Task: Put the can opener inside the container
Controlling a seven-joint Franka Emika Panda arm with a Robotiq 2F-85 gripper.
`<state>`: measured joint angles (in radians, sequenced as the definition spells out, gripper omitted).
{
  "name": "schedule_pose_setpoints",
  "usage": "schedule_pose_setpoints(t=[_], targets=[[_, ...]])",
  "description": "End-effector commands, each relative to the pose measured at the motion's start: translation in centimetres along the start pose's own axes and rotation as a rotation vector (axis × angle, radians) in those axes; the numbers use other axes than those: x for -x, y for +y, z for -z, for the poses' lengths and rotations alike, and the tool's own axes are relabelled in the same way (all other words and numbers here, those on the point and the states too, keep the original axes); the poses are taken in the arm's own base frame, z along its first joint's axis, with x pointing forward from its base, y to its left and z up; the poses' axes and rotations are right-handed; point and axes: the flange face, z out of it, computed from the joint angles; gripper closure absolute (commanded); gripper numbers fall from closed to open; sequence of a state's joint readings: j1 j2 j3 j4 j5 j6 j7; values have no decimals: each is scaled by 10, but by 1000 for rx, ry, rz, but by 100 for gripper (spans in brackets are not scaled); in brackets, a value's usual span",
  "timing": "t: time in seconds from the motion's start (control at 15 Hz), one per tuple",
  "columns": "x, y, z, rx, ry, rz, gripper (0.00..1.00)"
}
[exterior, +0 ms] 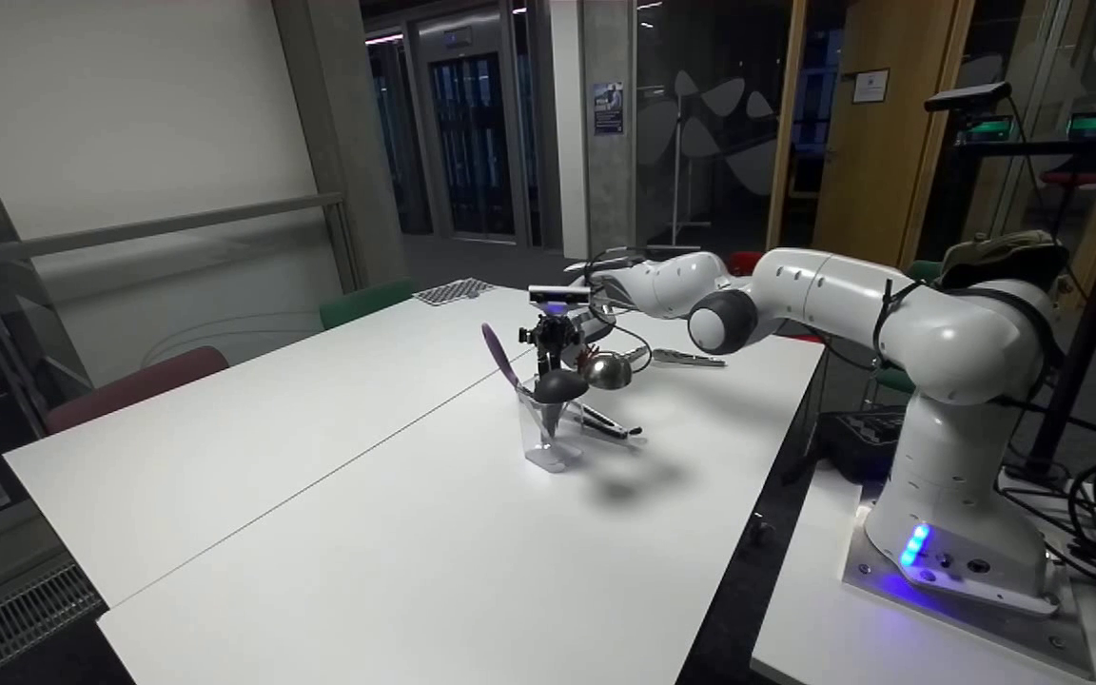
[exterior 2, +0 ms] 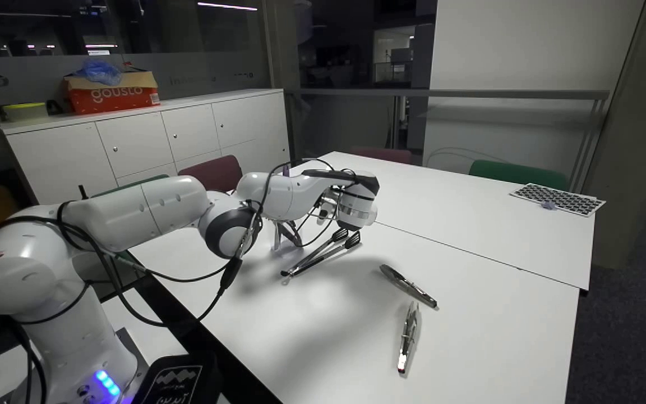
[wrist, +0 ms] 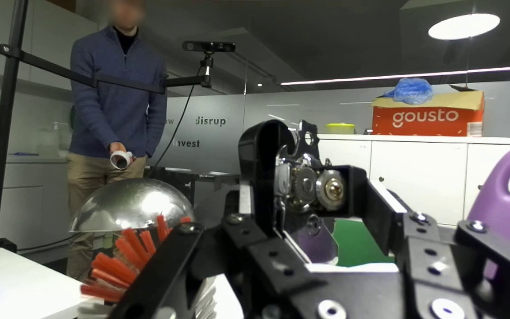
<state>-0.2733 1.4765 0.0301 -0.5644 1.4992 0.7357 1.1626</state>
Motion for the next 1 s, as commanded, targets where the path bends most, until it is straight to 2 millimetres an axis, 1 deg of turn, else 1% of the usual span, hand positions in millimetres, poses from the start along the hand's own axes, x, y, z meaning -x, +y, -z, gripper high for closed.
schedule_pose_setpoints(t=[0.0,0.13,0.33,0.73,0.8,0.87,0.93], targets=[[-3,2,8,-39,32,-22,60],[-3,0,9,-45,63,-28,60],[-11,0,15,-69,118,-45,60],[-18,9,22,-56,166,-44,60],[-17,11,23,-52,172,-41,58],[-17,12,23,-44,189,-40,11],[-16,11,23,-39,211,-38,10]])
